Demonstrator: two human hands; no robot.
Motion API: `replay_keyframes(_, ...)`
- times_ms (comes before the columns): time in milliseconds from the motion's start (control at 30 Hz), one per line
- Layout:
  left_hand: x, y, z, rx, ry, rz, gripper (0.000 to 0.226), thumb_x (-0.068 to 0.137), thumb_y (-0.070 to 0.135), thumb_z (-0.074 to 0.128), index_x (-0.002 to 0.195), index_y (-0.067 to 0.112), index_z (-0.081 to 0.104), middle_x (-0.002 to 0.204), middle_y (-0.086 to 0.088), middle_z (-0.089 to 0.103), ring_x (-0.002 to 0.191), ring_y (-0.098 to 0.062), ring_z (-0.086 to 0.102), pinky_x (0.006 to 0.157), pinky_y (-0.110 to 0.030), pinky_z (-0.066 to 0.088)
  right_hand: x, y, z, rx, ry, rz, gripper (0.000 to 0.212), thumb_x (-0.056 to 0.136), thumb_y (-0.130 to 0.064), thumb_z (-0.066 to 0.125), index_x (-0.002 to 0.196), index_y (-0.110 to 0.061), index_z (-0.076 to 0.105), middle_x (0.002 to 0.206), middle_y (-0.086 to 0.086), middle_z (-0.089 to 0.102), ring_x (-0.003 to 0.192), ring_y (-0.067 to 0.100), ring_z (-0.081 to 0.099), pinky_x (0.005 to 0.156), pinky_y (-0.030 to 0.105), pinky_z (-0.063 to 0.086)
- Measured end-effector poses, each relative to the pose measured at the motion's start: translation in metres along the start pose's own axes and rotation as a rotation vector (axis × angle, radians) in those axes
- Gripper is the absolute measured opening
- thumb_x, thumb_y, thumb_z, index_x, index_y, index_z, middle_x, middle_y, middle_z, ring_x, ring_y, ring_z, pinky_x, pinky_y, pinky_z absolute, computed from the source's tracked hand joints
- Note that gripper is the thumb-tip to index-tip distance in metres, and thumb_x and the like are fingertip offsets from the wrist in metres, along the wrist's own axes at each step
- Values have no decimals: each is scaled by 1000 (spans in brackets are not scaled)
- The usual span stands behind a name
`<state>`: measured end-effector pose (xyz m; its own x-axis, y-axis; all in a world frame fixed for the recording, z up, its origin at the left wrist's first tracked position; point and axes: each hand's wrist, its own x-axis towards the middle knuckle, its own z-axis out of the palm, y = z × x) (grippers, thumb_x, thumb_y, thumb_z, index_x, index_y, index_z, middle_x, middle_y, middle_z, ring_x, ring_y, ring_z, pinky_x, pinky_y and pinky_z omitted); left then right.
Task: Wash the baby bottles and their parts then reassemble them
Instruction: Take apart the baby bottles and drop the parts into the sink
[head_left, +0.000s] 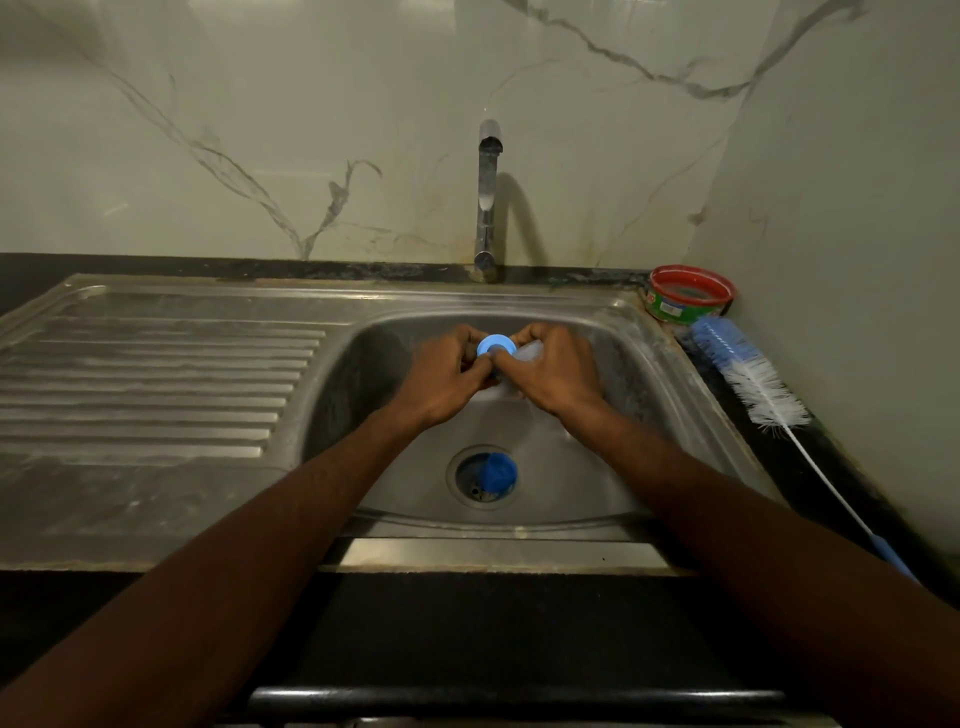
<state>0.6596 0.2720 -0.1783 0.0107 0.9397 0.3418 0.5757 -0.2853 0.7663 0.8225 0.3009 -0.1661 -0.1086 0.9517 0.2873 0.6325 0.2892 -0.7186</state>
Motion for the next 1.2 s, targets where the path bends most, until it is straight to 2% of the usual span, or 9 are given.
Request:
replay_keyframes(100,1,-1,2,9,24,18,25,97,31,67,114,13,62,96,1,75,85,-7,73,79,-26,61,3,2,0,13,-9,9,26,83,-49,75,97,-29,65,87,-7,69,78,9,67,74,36,61)
replay_keyframes(233,1,-4,-1,-149,-61,-23,29,100,31,63,121,11,60,106,-5,72,96,-12,73,86,-32,61,3,5,3,24,-21,-16,27,85,-53,72,98,-31,62,89,-6,70,73,11,68,73,38,61)
replay_keyframes(567,-2,2,1,-182,-81,31,29,102,31,59,128,18,57,106,3,72,97,-6,72,86,-24,58,5,11,3,54,51,12,24,83,-50,74,101,-36,66,88,-10,69,78,12,68,71,41,62)
replay_keyframes(667,1,1,3,-331,-71,-75,31,105,32,51,128,13,59,114,-7,71,102,-12,72,89,-26,58,9,14,-1,100,13,32,23,79,-52,77,90,-36,64,87,-10,69,79,13,68,72,43,62)
replay_keyframes(767,5,3,2,-530,-123,-270,35,107,34,46,123,9,63,119,-12,70,107,-16,71,89,-26,58,7,10,-2,185,-71,33,24,81,-44,80,94,-28,67,87,-8,71,71,13,71,67,33,62)
replay_keyframes(900,12,11,-5,-792,-146,-443,27,103,25,57,118,6,67,116,-14,73,105,-21,73,87,-30,60,8,8,-9,412,-167,101,18,84,-28,80,97,-20,70,98,2,74,77,15,73,58,30,60)
replay_keyframes(1033,15,11,-13,-998,-163,-575,29,96,26,66,115,3,68,110,-15,74,102,-21,74,81,-26,61,14,16,-16,527,-291,113,21,88,-20,77,108,-16,72,104,11,73,65,24,72,56,31,57)
replay_keyframes(1133,12,5,-16,-906,-179,-587,29,98,28,64,113,3,67,111,-17,70,97,-23,74,79,-29,62,18,17,-17,501,-305,106,20,89,-14,75,108,-9,71,101,14,72,60,19,70,51,28,55)
replay_keyframes(1200,8,-8,-16,-515,-134,-546,31,104,36,54,100,7,64,103,-17,69,85,-23,73,71,-30,62,19,22,-17,385,-307,121,11,88,-12,75,98,-9,72,94,13,71,55,12,67,48,26,54)
